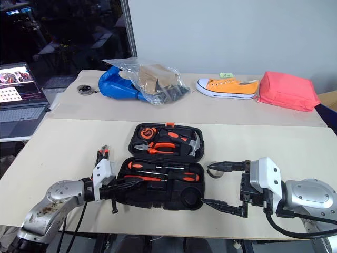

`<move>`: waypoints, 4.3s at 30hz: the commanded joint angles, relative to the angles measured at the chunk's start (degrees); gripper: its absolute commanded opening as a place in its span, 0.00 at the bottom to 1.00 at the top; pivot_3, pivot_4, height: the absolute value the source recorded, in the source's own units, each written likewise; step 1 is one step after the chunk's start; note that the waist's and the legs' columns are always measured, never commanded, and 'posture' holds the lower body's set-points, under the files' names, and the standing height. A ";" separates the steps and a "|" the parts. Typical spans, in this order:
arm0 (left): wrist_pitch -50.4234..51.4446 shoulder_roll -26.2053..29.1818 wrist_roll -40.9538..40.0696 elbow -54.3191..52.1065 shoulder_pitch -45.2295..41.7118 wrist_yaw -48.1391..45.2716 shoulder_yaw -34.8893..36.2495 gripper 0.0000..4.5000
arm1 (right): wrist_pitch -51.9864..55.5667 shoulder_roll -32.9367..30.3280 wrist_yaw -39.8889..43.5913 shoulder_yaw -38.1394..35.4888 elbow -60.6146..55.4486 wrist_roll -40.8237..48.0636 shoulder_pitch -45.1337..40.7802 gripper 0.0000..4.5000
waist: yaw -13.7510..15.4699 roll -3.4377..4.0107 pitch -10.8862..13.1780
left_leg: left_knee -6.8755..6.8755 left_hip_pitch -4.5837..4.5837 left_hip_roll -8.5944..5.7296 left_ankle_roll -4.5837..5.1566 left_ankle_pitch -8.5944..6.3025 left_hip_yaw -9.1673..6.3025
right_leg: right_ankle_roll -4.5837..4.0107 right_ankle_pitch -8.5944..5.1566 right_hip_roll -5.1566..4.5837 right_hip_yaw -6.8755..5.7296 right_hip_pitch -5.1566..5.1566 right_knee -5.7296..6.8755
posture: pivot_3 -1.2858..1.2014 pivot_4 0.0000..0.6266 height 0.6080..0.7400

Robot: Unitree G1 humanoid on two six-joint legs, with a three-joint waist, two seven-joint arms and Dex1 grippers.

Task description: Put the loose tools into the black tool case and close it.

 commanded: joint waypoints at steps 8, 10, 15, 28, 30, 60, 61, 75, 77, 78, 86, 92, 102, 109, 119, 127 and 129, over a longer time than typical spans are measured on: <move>0.75 -1.21 0.15 -0.39 -2.21 1.12 -0.63 0.01 | 0.12 -0.47 -0.58 -1.45 -1.82 1.22 0.19 1.00 | 0.04 0.00 0.00 | 0.00 -0.01 0.00 0.00 0.00 0.00 | 0.01 0.00 -0.01 -0.01 0.00 0.00 | 0.52 0.24 1.00; 1.31 -1.49 -2.03 -1.70 -2.21 0.04 -0.16 0.01 | 0.10 -0.45 -0.63 -1.34 -1.85 1.23 0.22 1.00 | 0.02 0.00 0.00 | 0.01 -0.01 -0.01 0.00 0.00 -0.01 | 0.01 0.01 -0.01 -0.01 0.01 0.00 | 0.52 0.24 1.00; 4.85 0.85 -7.48 -5.71 -1.02 -4.25 0.76 0.01 | 0.10 -0.44 -0.83 -0.85 -1.70 1.21 -0.22 1.00 | -0.15 -0.03 0.02 | -0.01 -0.07 0.02 0.00 0.00 0.00 | 0.01 0.00 0.02 -0.05 -0.04 0.00 | 0.52 0.24 1.00; 3.10 2.94 0.35 -1.04 -1.86 -2.37 -3.30 0.01 | 0.01 -0.31 -0.89 -1.03 -1.95 1.22 0.27 1.00 | -0.11 -0.03 0.02 | -0.03 -0.02 0.01 0.00 0.00 -0.03 | 0.00 -0.02 0.02 -0.01 -0.02 -0.01 | 0.52 0.24 1.00; 2.89 2.12 0.70 -0.13 -2.85 -1.57 -3.26 0.01 | 0.01 -0.29 -0.99 -0.98 -1.97 1.15 0.26 1.00 | -0.17 -0.03 0.02 | -0.03 -0.02 0.02 0.00 0.00 -0.02 | 0.00 -0.01 0.03 -0.02 -0.03 0.00 | 0.52 0.24 1.00; 21.51 0.82 -7.56 -0.24 -4.16 4.04 -0.97 0.01 | -0.30 -0.19 -0.68 0.15 -1.53 0.83 -0.22 1.00 | -0.51 -0.02 0.02 | -0.07 0.08 0.05 0.00 0.00 -0.11 | -0.01 -0.02 0.08 0.03 0.00 0.03 | 0.52 0.24 1.00; 23.15 0.77 -8.28 -0.38 -4.45 4.43 -0.85 0.01 | -0.31 -0.19 -0.66 0.26 -1.48 0.82 -0.31 1.00 | -0.52 -0.02 0.01 | -0.07 0.10 0.05 0.00 0.00 -0.12 | -0.01 -0.02 0.08 0.03 0.02 0.03 | 0.52 0.24 1.00; 24.37 -7.60 -18.84 -8.07 -6.24 12.97 12.75 0.01 | -0.93 0.12 -0.05 1.68 -0.56 0.98 -1.57 1.00 | -0.32 -0.10 0.06 | -0.05 0.06 0.02 0.00 0.00 -0.18 | 0.00 -0.01 0.06 0.05 -0.01 0.03 | 0.52 0.24 1.00; 25.09 -7.53 -19.85 -10.53 -6.10 15.83 16.54 0.01 | -1.23 0.41 0.26 1.89 -0.30 1.16 -1.90 1.00 | -0.20 -0.24 0.14 | -0.03 -0.06 0.04 0.00 0.00 -0.24 | -0.01 -0.01 0.06 -0.02 -0.05 0.03 | 0.52 0.24 1.00; 25.74 -7.15 -20.09 -11.50 -5.96 17.62 18.40 0.01 | -1.51 0.71 0.52 2.22 -0.08 1.32 -2.35 1.00 | -0.21 -0.23 0.13 | -0.02 -0.06 0.07 0.00 0.00 -0.26 | -0.01 0.00 0.08 -0.05 -0.04 0.03 | 0.52 0.24 1.00; 37.74 -4.59 -15.12 -18.38 -2.60 38.99 29.11 0.55 | -2.51 3.00 1.13 5.73 2.32 0.42 -6.50 1.00 | -0.26 -0.29 0.18 | -0.06 -0.01 0.00 0.00 0.00 -0.27 | 0.01 -0.01 0.02 0.01 -0.02 0.00 | 0.52 0.24 1.00; 51.71 -6.67 -13.50 -23.29 -2.72 49.66 27.73 0.98 | -2.90 3.71 2.28 8.49 4.73 -0.28 -9.85 1.00 | -0.02 -0.32 0.19 | -0.05 0.00 -0.02 -0.01 0.00 -0.30 | -0.06 0.04 0.00 -0.05 -0.01 0.01 | 0.52 0.24 1.00; 55.01 -11.66 -6.77 -20.95 0.76 54.86 20.37 0.74 | -4.29 4.22 3.53 8.87 6.92 -0.33 -13.21 1.00 | -0.29 -0.34 0.20 | -0.09 0.00 -0.07 -0.01 0.00 -0.35 | -0.41 0.22 0.02 -0.06 -0.03 0.01 | 0.52 0.24 1.00; 39.36 -10.82 -8.14 -24.07 3.14 44.58 22.39 0.38 | -4.23 4.99 2.16 8.86 6.32 -0.48 -12.92 1.00 | -0.21 -0.35 0.21 | -0.09 -0.01 -0.12 -0.01 0.00 -0.32 | -0.41 0.22 -0.04 0.00 -0.03 0.01 | 0.52 0.24 1.00; 21.25 20.10 -17.20 -20.04 -3.73 -8.06 13.18 0.38 | -4.52 2.43 0.35 1.93 6.77 -2.53 -6.08 1.00 | 0.33 -0.13 0.20 | -0.24 -0.18 -0.12 -0.04 0.00 0.09 | -0.70 -0.01 -0.15 -0.15 -0.30 -0.06 | 0.52 0.24 1.00; 0.09 19.84 0.69 -6.45 -15.37 -22.98 -9.34 0.38 | -1.25 -1.87 4.59 -9.32 3.97 1.93 4.68 1.00 | -0.18 -0.16 0.23 | -0.21 -0.33 -0.17 -0.01 -0.02 0.07 | -0.44 0.07 -0.09 -0.19 -0.27 -0.21 | 0.52 0.24 1.00; -3.13 19.10 3.44 -3.02 -17.55 -24.67 -11.62 0.38 | -1.14 -1.81 4.75 -10.21 2.67 2.56 5.85 1.00 | -0.28 -0.17 0.24 | -0.20 -0.31 -0.04 0.00 -0.03 0.04 | -0.47 0.07 0.08 -0.17 -0.28 -0.16 | 0.52 0.24 1.00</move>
